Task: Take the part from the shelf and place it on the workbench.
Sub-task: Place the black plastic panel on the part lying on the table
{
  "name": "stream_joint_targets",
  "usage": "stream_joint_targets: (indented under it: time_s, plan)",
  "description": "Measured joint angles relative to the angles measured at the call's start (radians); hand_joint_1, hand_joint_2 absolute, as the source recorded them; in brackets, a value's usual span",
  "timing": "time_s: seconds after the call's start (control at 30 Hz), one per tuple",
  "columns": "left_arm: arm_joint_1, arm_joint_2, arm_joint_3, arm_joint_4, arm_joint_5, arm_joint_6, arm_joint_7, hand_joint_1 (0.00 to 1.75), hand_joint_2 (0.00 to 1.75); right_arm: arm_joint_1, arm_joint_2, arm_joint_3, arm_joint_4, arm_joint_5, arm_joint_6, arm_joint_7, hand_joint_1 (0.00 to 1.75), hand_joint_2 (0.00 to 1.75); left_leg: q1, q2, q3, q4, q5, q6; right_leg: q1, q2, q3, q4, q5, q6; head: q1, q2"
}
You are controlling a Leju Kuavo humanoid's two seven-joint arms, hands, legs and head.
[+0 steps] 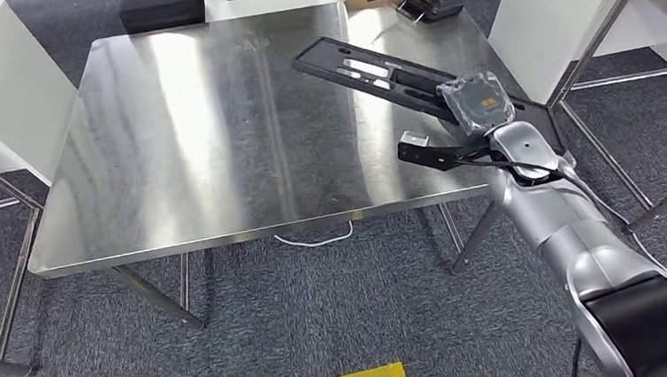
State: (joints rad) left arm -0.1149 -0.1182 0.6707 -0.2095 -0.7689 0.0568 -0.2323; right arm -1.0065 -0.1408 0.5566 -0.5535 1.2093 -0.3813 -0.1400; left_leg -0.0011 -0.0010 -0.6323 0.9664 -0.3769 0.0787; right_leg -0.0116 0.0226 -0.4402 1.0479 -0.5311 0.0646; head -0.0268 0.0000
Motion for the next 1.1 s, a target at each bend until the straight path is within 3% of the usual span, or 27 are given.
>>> stream_joint_targets:
  time_s: [0.07, 0.13, 0.2, 0.23, 0.27, 0.3, 0.33, 0.37, 0.4, 0.43, 0.47, 0.53, 0.6, 0.67, 0.7, 0.73, 0.8, 0.87, 0.9, 1.03, 1.1]
  plan:
    - [0.000, -0.002, 0.000, 0.000, -0.005, 0.000, -0.002, 0.00, 0.00, 0.020, 0.003, 0.001, 0.003, -0.022, 0.004, -0.053, 1.75, 1.75, 0.010, -0.004, 0.049, -0.025, -0.020, 0.002, -0.007, -0.009, -0.090, 0.135, 0.002, 0.004, 0.000, 0.000]
    - [0.001, -0.004, 0.000, 0.001, -0.009, 0.000, -0.017, 0.00, 0.00, 0.051, 0.007, 0.005, 0.007, -0.041, 0.014, -0.111, 1.75, 1.75, 0.019, -0.009, 0.104, -0.044, -0.047, -0.003, -0.011, -0.012, -0.170, 0.201, -0.074, -0.013, 0.001, 0.000]
    - [0.002, -0.009, 0.000, 0.002, -0.009, 0.004, -0.052, 0.00, 0.00, 0.069, 0.012, 0.015, 0.008, -0.046, 0.023, -0.150, 1.75, 1.75, 0.028, -0.016, 0.153, -0.052, -0.077, -0.017, -0.019, -0.014, -0.226, 0.166, -0.143, -0.016, 0.002, 0.000]
    - [0.002, -0.011, 0.000, 0.002, -0.008, 0.010, -0.075, 0.00, 0.00, 0.072, 0.015, 0.022, 0.007, -0.046, 0.027, -0.162, 1.75, 1.75, 0.033, -0.019, 0.173, -0.053, -0.095, -0.026, -0.023, -0.018, -0.246, 0.118, -0.136, -0.002, 0.003, 0.000]
    - [0.003, -0.014, 0.000, 0.002, -0.005, 0.018, -0.099, 0.00, 0.00, 0.076, 0.019, 0.030, 0.006, -0.047, 0.034, -0.172, 1.75, 1.75, 0.036, -0.021, 0.189, -0.052, -0.115, -0.035, -0.027, -0.028, -0.261, 0.054, -0.079, 0.027, 0.005, 0.000]
    - [0.004, -0.016, 0.001, 0.002, -0.001, 0.026, -0.122, 0.00, 0.00, 0.080, 0.021, 0.039, 0.005, -0.049, 0.043, -0.180, 1.75, 1.75, 0.037, -0.023, 0.205, -0.047, -0.135, -0.046, -0.028, -0.040, -0.270, -0.010, 0.020, 0.056, 0.008, 0.000]
    - [0.004, -0.018, 0.002, 0.003, 0.001, 0.035, -0.141, 0.00, 0.00, 0.086, 0.026, 0.050, 0.002, -0.051, 0.052, -0.186, 1.75, 1.75, 0.035, -0.024, 0.215, -0.040, -0.155, -0.055, -0.028, -0.050, -0.270, -0.052, 0.113, 0.065, 0.012, 0.000]
    - [0.004, -0.018, 0.004, 0.003, 0.003, 0.041, -0.156, 0.00, 0.00, 0.093, 0.032, 0.061, -0.004, -0.055, 0.061, -0.192, 1.75, 1.75, 0.033, -0.024, 0.221, -0.033, -0.173, -0.065, -0.028, -0.055, -0.271, -0.073, 0.189, 0.061, 0.012, 0.000]
    - [0.001, -0.019, 0.005, 0.003, 0.004, 0.046, -0.167, 0.00, 0.00, 0.099, 0.040, 0.071, -0.013, -0.059, 0.067, -0.197, 1.75, 1.75, 0.031, -0.022, 0.225, -0.025, -0.184, -0.072, -0.026, -0.055, -0.271, -0.071, 0.224, 0.042, 0.012, 0.000]
    - [-0.003, -0.019, 0.006, 0.002, 0.004, 0.051, -0.176, 0.00, 0.00, 0.101, 0.049, 0.080, -0.026, -0.062, 0.072, -0.202, 1.75, 1.75, 0.031, -0.020, 0.218, -0.010, -0.185, -0.078, -0.028, -0.051, -0.269, -0.059, 0.218, 0.016, 0.009, 0.000]
    - [-0.008, -0.019, 0.007, 0.002, 0.005, 0.059, -0.187, 0.00, 0.00, 0.102, 0.057, 0.089, -0.039, -0.065, 0.073, -0.205, 1.75, 1.75, 0.032, -0.015, 0.204, 0.023, -0.177, -0.081, -0.029, -0.047, -0.268, -0.055, 0.211, 0.002, 0.005, 0.000]
    - [-0.015, -0.021, 0.008, 0.001, 0.010, 0.082, -0.216, 0.00, 0.00, 0.106, 0.070, 0.110, -0.055, -0.071, 0.071, -0.208, 1.75, 1.75, 0.033, -0.009, 0.147, 0.141, -0.172, -0.083, -0.029, -0.040, -0.244, -0.062, 0.194, -0.023, -0.001, 0.000]
    - [-0.018, -0.022, 0.009, 0.001, 0.014, 0.109, -0.246, 0.00, 0.00, 0.116, 0.083, 0.136, -0.059, -0.075, 0.067, -0.211, 1.75, 1.75, 0.032, -0.006, 0.076, 0.264, -0.231, -0.083, -0.026, -0.035, -0.213, -0.072, 0.179, -0.044, -0.004, 0.000]
    - [-0.018, -0.023, 0.010, 0.001, 0.014, 0.135, -0.265, 0.00, 0.00, 0.119, 0.094, 0.158, -0.066, -0.077, 0.061, -0.212, 1.75, 1.75, 0.031, -0.006, 0.017, 0.314, -0.292, -0.085, -0.020, -0.026, -0.195, -0.075, 0.167, -0.058, -0.004, 0.000]
    - [-0.019, -0.023, 0.010, 0.001, 0.014, 0.143, -0.271, 0.00, 0.00, 0.114, 0.101, 0.167, -0.070, -0.078, 0.055, -0.212, 1.75, 1.75, 0.031, -0.005, 0.000, 0.303, -0.284, -0.085, -0.017, -0.021, -0.190, -0.074, 0.163, -0.061, -0.005, 0.000]
    - [-0.019, -0.023, 0.010, 0.001, 0.014, 0.148, -0.276, 0.00, 0.00, 0.107, 0.108, 0.173, -0.074, -0.080, 0.048, -0.212, 1.75, 1.75, 0.030, -0.005, -0.004, 0.266, -0.246, -0.083, -0.015, -0.016, -0.185, -0.074, 0.159, -0.061, -0.005, 0.000]
    - [-0.019, -0.023, 0.011, 0.001, 0.014, 0.149, -0.281, 0.00, 0.00, 0.086, 0.121, 0.183, -0.077, -0.091, 0.027, -0.217, 1.75, 1.75, 0.030, -0.003, 0.014, 0.142, -0.125, -0.072, -0.012, -0.010, -0.176, -0.075, 0.153, -0.058, -0.005, 0.000]
    - [-0.020, -0.022, 0.012, 0.001, 0.014, 0.149, -0.283, 0.00, 0.00, 0.065, 0.129, 0.191, -0.077, -0.107, 0.000, -0.231, 1.75, 1.75, 0.025, 0.000, 0.030, 0.047, -0.068, -0.059, -0.007, -0.006, -0.175, -0.074, 0.149, -0.052, -0.004, 0.000]
    - [-0.020, -0.023, 0.012, 0.001, 0.014, 0.148, -0.283, 0.00, 0.00, 0.057, 0.132, 0.195, -0.076, -0.114, -0.011, -0.239, 1.75, 1.75, 0.022, 0.000, 0.032, 0.029, -0.064, -0.056, -0.003, -0.005, -0.178, -0.072, 0.146, -0.049, -0.004, 0.000]
    - [-0.020, -0.027, 0.014, 0.001, 0.013, 0.144, -0.284, 0.00, 0.00, 0.035, 0.143, 0.208, -0.070, -0.132, -0.043, -0.269, 1.75, 1.75, 0.012, -0.007, 0.037, 0.022, -0.054, -0.071, 0.009, -0.008, -0.182, -0.067, 0.141, -0.050, -0.002, 0.000]
    - [-0.020, -0.027, 0.014, 0.001, 0.013, 0.146, -0.284, 0.00, 0.00, 0.029, 0.150, 0.218, -0.065, -0.137, -0.048, -0.282, 1.75, 1.75, 0.002, -0.011, 0.036, 0.023, -0.053, -0.062, 0.005, -0.011, -0.182, -0.068, 0.144, -0.047, -0.002, 0.000]
